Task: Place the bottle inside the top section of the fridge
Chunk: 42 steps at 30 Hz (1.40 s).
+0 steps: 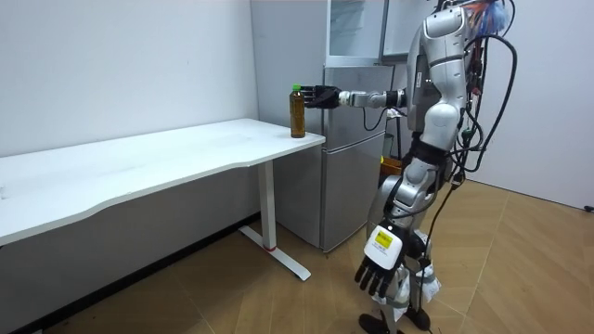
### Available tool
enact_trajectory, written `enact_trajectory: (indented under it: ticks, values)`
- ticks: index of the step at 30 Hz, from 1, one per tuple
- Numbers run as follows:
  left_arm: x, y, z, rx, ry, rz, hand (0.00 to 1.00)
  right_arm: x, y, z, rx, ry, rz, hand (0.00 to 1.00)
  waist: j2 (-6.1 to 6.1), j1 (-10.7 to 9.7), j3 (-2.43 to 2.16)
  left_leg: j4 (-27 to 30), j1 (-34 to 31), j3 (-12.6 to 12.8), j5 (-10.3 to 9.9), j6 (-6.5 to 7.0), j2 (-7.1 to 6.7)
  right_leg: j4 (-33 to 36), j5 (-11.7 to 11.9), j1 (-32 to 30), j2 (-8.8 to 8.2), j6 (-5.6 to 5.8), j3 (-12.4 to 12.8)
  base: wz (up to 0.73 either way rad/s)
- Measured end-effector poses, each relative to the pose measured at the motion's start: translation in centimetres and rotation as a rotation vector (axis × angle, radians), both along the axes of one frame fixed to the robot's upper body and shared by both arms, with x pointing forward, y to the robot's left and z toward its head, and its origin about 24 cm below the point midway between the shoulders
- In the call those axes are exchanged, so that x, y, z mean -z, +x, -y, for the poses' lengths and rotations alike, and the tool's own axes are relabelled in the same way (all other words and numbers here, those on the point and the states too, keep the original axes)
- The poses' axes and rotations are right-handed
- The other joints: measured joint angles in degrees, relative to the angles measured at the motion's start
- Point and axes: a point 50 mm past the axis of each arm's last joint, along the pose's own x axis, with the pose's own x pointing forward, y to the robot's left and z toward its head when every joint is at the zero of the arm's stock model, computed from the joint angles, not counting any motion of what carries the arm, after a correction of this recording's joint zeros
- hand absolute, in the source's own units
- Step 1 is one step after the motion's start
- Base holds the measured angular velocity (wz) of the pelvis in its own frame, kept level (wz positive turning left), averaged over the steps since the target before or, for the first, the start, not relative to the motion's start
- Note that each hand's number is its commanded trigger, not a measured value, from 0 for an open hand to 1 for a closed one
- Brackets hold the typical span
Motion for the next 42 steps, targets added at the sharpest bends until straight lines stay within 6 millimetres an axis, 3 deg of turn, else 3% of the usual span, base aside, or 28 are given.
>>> enact_trajectory:
  ticks: [6,28,38,42]
  values:
    - [0.0,0.4,0.0,0.000,0.006,0.009,0.00,0.6,0.1,0.4,0.063,-0.004,-0.022,0.00,0.13,1.20,-0.02,-0.32,0.24,0.15,0.06,0.02,0.00,0.00,0.01,0.02,-0.09,0.02,-0.50,0.00]
    - [-0.3,0.3,0.0,-0.003,0.058,0.005,0.00,1.2,1.7,0.3,0.199,-0.005,-0.087,0.00,0.13,1.21,-0.13,-1.16,-1.01,-0.62,1.10,0.01,-0.27,0.05,0.07,-0.78,-0.87,0.10,-6.27,0.03]
    - [-0.4,0.6,0.1,0.013,0.065,0.010,0.00,2.3,3.2,0.8,0.241,-0.074,-0.167,0.00,0.10,1.88,-0.16,-1.09,-1.79,-0.27,1.44,0.17,-0.29,0.86,0.10,-1.73,-1.18,0.05,-6.40,0.00]
    - [-0.4,0.7,0.0,0.011,0.073,0.004,0.00,2.5,3.3,0.6,0.225,-0.079,-0.187,0.00,-0.36,2.77,-0.39,-1.07,-1.99,-0.54,1.51,0.12,-0.31,0.86,0.11,-1.84,-1.19,0.04,-6.72,0.03]
